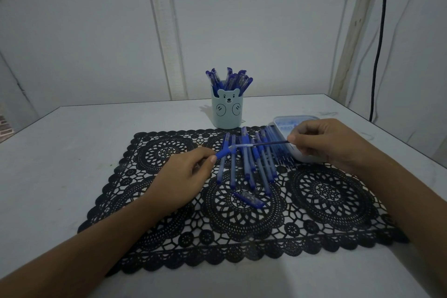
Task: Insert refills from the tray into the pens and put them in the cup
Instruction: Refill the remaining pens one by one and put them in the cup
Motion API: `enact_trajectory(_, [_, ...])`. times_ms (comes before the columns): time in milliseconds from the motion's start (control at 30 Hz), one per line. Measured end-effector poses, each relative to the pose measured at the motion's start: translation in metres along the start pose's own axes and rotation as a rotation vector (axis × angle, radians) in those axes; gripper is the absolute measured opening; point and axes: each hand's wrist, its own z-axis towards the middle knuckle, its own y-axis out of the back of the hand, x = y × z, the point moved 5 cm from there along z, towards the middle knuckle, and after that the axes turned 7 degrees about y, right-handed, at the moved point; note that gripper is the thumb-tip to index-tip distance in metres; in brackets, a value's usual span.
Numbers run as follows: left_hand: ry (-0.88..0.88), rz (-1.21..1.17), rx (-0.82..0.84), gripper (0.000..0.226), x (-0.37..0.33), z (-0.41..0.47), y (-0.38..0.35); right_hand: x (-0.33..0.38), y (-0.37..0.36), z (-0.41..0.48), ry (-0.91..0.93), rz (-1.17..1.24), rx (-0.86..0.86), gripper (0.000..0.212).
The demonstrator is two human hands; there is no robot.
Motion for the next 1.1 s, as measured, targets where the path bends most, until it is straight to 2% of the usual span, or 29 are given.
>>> enact_trajectory(133, [-0.087,0.129,0.021,0.031,-0.003,-0.003,-0.003,0.002,0.002,-0.001,0.009,0.052,-0.008,0.012])
enact_trajectory(300, [-0.19,0.228,0.086,0.04,-0.01,-0.007,-0.008,0.007,-0.019,-0.009,0.023,0.032,0.119,0.015])
enact_trajectory(467, [-0.182,0.178,0.096,0.039,-0.009,-0.006,-0.008,0.008,-0.062,-0.021,0.078,-0.005,0.264,0.02])
enact_trajectory(600, [-0.187,0.166,0.101,0.038,-0.01,-0.006,-0.008,0.009,-0.066,-0.021,0.126,-0.105,0.213,0.025])
enact_trajectory(800, [-0.173,0.121,0.077,0.038,-0.009,-0.005,-0.007,0.015,-0.066,-0.021,0.197,-0.098,0.16,0.03])
enact_trajectory(900, [-0.136,0.069,0.037,0.035,-0.006,-0.003,-0.005,0.017,-0.061,-0.02,0.236,-0.234,0.13,0.027])
enact_trajectory(1000, [-0.078,0.051,-0.005,0.023,-0.003,-0.001,-0.002,0.02,-0.056,-0.02,0.289,-0.372,0.096,0.025])
enact_trajectory(1100, [-0.028,0.039,-0.019,0.013,-0.001,0.0,-0.001,0.026,-0.054,-0.024,0.353,-0.486,0.156,0.018])
